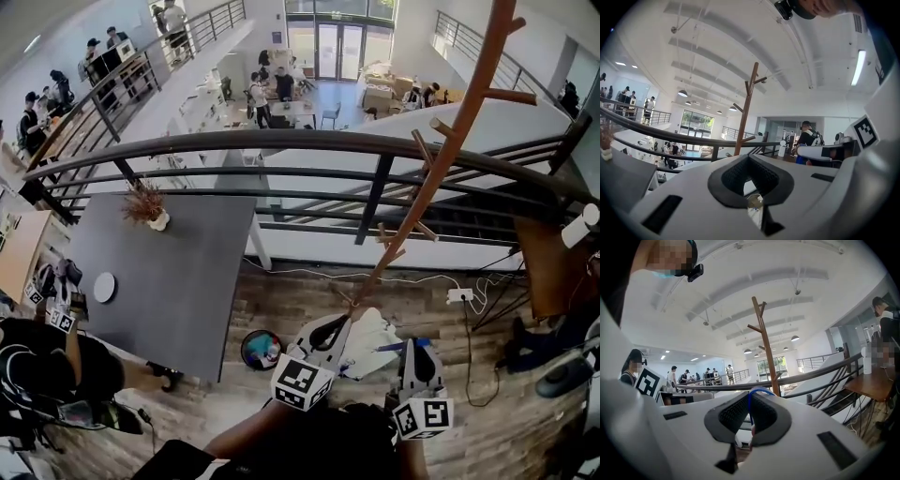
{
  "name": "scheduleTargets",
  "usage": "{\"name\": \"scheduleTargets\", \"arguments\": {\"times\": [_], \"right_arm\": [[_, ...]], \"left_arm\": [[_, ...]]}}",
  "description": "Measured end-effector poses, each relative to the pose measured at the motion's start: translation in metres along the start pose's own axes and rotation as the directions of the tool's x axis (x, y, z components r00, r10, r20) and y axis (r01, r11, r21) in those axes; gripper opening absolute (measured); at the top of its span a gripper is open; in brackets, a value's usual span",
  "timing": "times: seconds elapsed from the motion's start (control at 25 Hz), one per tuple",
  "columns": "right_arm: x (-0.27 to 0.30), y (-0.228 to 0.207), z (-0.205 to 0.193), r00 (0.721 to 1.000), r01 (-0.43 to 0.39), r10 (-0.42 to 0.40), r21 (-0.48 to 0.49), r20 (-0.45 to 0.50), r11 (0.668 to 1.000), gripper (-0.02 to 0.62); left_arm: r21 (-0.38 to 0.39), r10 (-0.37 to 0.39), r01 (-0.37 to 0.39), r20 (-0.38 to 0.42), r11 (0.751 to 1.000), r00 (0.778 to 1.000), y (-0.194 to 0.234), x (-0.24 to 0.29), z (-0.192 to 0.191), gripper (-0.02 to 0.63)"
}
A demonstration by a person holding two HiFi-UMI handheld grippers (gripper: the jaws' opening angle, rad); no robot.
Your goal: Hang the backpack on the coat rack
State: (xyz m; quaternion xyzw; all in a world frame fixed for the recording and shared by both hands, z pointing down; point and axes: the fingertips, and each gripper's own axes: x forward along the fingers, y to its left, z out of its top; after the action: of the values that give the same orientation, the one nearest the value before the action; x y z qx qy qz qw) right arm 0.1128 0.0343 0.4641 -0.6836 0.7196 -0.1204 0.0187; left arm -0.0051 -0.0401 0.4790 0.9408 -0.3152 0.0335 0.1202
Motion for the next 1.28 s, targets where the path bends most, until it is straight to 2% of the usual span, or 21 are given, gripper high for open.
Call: {"name": "scheduleTargets", "arguments": {"times": [0.28, 0.6, 0.88, 1.0, 1.28], "right_arm": [[0.02, 0.002, 0.011, 1.0, 0.03, -0.03, -0.004, -0.003, 1.0, 0.02], [0.036, -0.008, 0.025, 0.999, 0.039, -0.038, -0.019, 0.027, 0.999, 0.02], [0.053, -0.02, 0.023, 1.0, 0.013, -0.013, -0.014, 0.015, 1.0, 0.02], [0.062, -0.03, 0.022, 1.0, 0.007, -0.007, -0.007, 0.01, 1.0, 0.02], [0.08, -0.046, 0.03, 1.0, -0.02, 0.02, -0.021, 0.017, 1.0, 0.02]], "left_arm": [[-0.025, -0.054, 0.055, 0.019, 0.998, 0.998, 0.009, 0.006, 0.012, -0.002], [-0.026, -0.067, 0.067, 0.02, 0.997, 0.998, 0.018, 0.02, 0.015, -0.002], [-0.01, -0.036, 0.036, 0.012, 0.999, 0.999, 0.027, 0.041, 0.015, -0.002], [-0.027, -0.019, 0.019, 0.001, 0.999, 1.0, 0.032, 0.052, 0.011, -0.002], [-0.02, -0.024, 0.024, -0.001, 1.0, 1.0, 0.028, 0.08, 0.013, -0.002]]}}
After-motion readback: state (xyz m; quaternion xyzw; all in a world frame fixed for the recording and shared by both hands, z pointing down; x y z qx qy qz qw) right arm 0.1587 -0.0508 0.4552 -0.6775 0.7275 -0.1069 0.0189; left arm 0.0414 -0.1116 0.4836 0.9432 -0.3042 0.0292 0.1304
